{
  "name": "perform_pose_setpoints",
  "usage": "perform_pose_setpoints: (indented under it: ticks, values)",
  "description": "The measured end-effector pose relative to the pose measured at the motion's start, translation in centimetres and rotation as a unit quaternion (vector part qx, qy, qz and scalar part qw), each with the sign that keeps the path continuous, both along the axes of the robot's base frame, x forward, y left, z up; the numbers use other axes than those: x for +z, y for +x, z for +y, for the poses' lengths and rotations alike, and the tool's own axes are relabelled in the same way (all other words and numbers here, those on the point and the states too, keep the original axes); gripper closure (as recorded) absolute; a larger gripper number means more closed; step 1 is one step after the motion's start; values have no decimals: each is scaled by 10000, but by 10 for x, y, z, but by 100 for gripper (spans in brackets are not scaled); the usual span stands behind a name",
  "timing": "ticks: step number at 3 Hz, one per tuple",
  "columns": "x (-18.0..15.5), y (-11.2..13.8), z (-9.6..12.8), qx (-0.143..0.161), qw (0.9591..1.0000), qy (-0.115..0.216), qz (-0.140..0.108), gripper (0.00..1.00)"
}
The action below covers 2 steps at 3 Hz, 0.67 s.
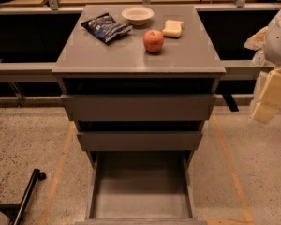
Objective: Place apple into bottom drawer
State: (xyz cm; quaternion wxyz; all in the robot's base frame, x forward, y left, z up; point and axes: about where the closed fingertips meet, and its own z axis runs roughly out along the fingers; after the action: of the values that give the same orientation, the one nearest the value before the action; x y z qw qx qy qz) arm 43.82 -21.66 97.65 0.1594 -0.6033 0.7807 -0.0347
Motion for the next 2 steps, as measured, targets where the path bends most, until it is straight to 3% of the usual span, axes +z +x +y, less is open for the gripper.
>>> perform_pose_setpoints:
  ticks: [1, 2]
  values:
    - [0, 1, 1, 0, 10000, 31, -22, 0]
    - [6, 16, 13, 3, 9983, 492, -326, 0]
